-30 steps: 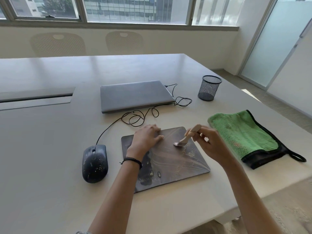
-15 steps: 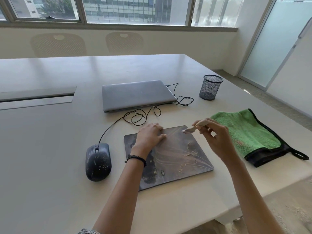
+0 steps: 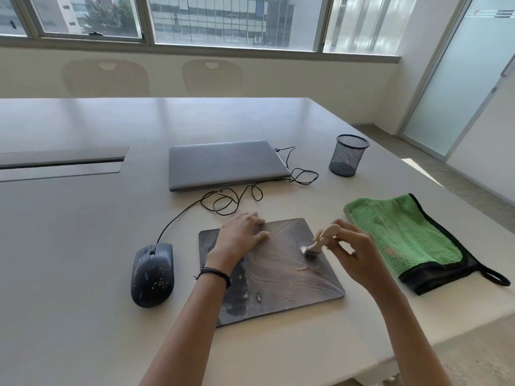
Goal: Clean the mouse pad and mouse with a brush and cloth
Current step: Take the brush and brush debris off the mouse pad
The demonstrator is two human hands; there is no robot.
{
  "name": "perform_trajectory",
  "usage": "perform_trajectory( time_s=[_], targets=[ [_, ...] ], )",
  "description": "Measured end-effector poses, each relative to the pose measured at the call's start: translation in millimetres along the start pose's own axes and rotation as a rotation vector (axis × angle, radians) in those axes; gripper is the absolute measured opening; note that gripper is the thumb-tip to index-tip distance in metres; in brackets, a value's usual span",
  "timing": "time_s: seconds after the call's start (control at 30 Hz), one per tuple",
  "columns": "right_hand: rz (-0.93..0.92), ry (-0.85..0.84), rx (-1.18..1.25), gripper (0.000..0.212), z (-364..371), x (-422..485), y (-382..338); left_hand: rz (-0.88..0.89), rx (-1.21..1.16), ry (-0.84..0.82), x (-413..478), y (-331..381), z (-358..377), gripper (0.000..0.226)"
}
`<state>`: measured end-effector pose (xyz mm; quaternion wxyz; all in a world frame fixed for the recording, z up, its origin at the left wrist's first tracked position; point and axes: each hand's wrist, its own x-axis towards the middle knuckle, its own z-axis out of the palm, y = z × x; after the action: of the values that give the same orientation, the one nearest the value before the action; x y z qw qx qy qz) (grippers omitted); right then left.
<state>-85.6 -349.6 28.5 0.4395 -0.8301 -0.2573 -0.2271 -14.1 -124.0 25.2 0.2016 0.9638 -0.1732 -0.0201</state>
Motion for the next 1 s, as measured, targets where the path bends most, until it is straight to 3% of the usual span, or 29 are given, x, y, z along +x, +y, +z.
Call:
perform_trajectory(
  time_s=[0.13,0.37,0.63,0.8,0.9,1.0],
  targets=[
    [-0.013,-0.076,0.082,0.014,-9,7,-5,-0.002,0.004,-0.001,1,-1,2,0.045],
    [0.028,0.136,-0.04,0.01,-7,30,22,-0.002,0.011,-0.002,1,-3,2,0.048],
    [0.017,-0.079,-0.06,0.022,-9,27,21,-0.021,0.037,-0.018,3,-4,2,0.047],
    [0.004,-0.165,-0.016,0.011,-17,13,7,-0.033,0.039,-0.027,4,-3,2,0.047],
    [0.005,-0.157,0.015,0.016,-22,10,4,-0.03,0.032,-0.021,2,-1,2,0.047],
    [-0.006,-0.045,0.026,0.012,-22,15,4,-0.025,0.03,-0.012,1,0,2,0.045]
  ],
)
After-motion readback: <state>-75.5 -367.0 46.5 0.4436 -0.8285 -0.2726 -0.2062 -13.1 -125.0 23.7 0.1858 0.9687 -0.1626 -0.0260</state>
